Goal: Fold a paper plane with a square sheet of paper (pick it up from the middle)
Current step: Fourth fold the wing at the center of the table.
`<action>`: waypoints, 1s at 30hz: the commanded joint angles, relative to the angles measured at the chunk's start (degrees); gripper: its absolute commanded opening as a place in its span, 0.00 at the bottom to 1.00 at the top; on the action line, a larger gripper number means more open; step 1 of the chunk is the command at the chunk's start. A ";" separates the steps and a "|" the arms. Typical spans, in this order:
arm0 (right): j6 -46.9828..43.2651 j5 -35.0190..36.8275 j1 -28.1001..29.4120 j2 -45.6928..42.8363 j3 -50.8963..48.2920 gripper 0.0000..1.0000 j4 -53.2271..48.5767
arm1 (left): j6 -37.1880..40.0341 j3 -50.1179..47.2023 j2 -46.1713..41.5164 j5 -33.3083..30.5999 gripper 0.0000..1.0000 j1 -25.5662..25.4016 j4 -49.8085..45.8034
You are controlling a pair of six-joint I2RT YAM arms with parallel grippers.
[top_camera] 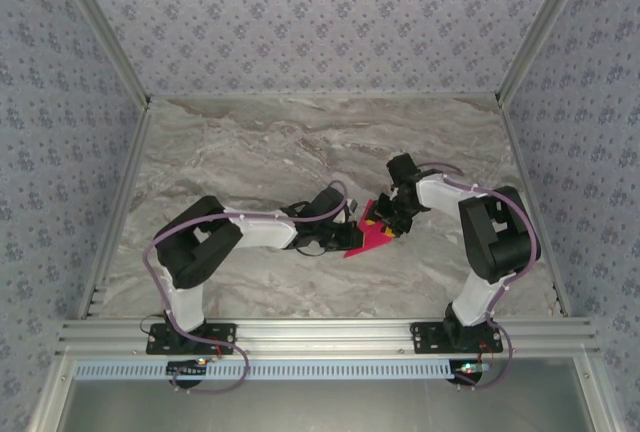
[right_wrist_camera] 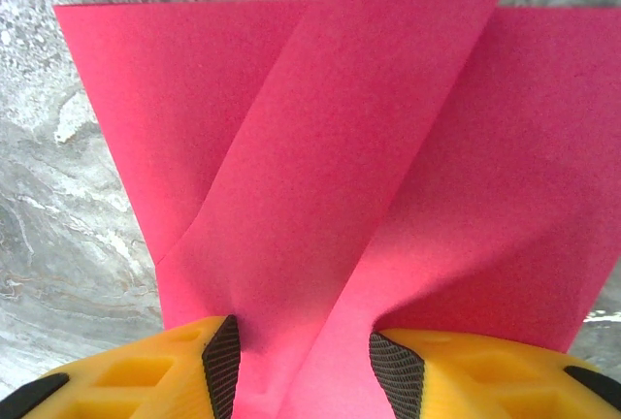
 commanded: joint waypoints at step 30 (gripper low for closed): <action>-0.94 10.71 1.31 12.82 -5.00 0.52 2.32 | -1.05 1.87 2.01 -3.12 0.11 1.13 -4.49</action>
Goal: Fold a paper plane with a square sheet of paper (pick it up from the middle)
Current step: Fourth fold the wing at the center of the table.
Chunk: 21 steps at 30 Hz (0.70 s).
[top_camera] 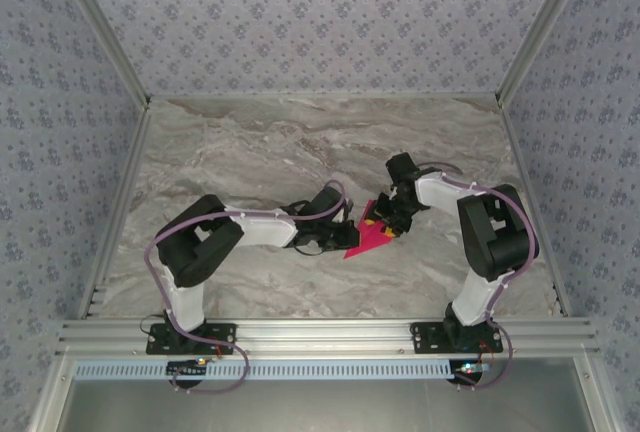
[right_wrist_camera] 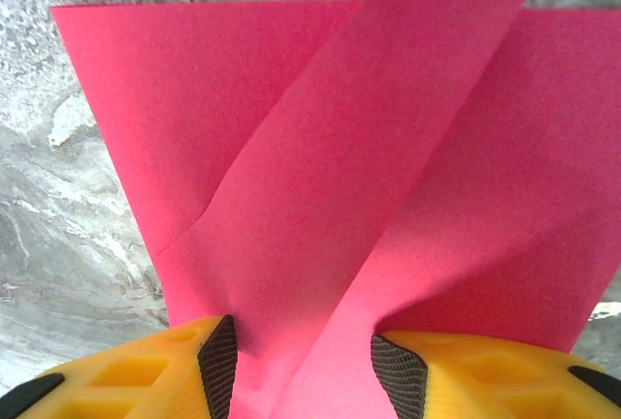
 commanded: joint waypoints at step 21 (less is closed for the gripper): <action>-1.40 12.34 1.91 13.82 -4.89 0.51 2.21 | 0.15 1.32 1.88 -1.06 0.10 0.72 -3.78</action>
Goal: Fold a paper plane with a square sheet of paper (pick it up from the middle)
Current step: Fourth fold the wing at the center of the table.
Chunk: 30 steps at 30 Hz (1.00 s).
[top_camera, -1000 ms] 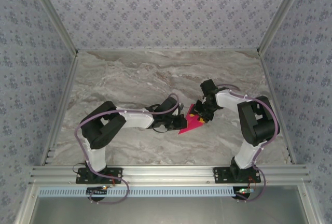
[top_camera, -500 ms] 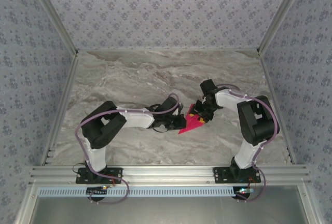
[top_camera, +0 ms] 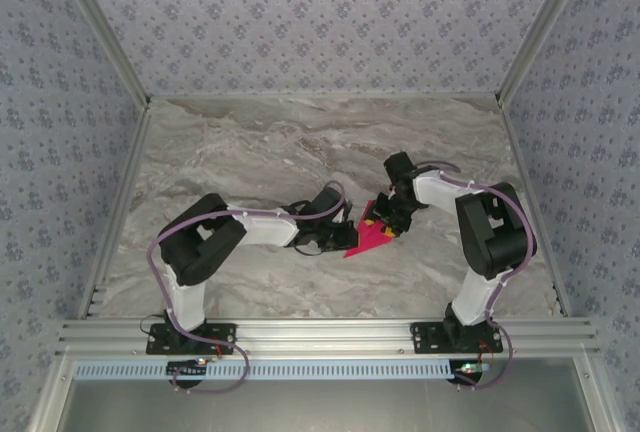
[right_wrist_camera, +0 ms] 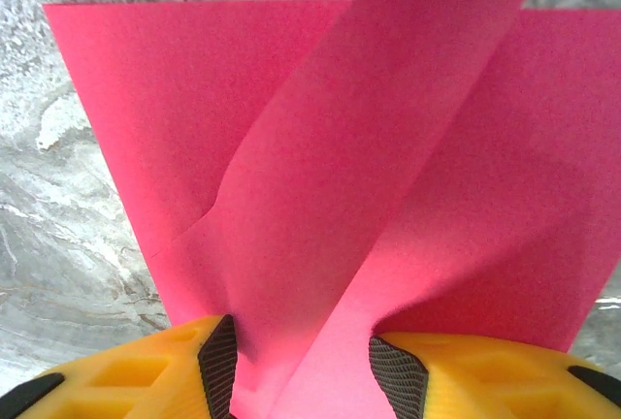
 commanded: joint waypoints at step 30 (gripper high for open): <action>-5.06 1.33 0.61 -4.85 -0.33 0.55 -0.18 | 2.25 3.50 2.46 -2.88 0.06 0.52 -15.88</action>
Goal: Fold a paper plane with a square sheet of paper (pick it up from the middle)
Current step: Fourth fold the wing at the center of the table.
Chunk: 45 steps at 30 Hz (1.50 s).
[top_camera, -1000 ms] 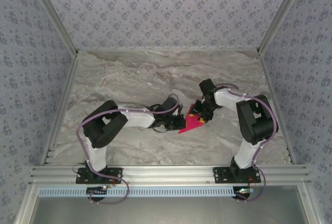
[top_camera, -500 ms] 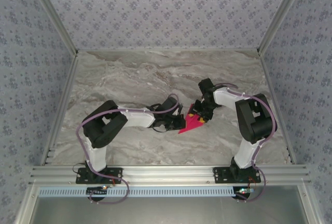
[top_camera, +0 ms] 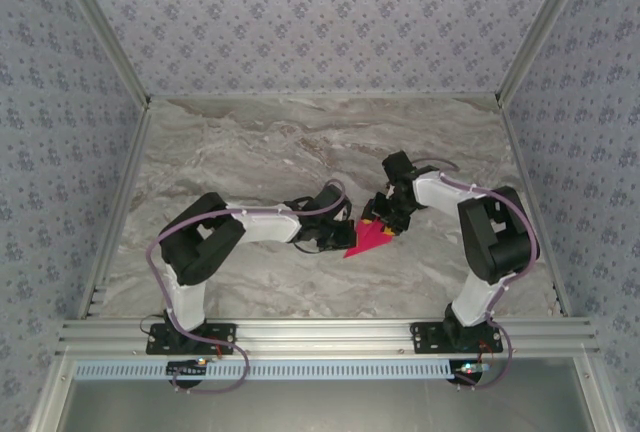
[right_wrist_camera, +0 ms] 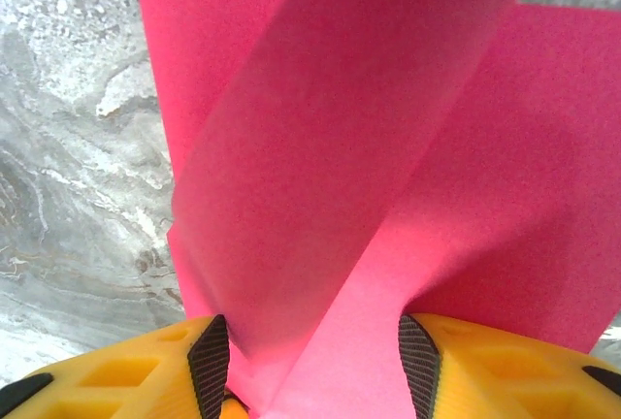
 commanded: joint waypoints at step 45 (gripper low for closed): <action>-6.63 8.81 -0.16 6.29 -1.47 0.49 -1.06 | 5.03 3.08 -4.42 -1.94 0.11 1.57 -4.08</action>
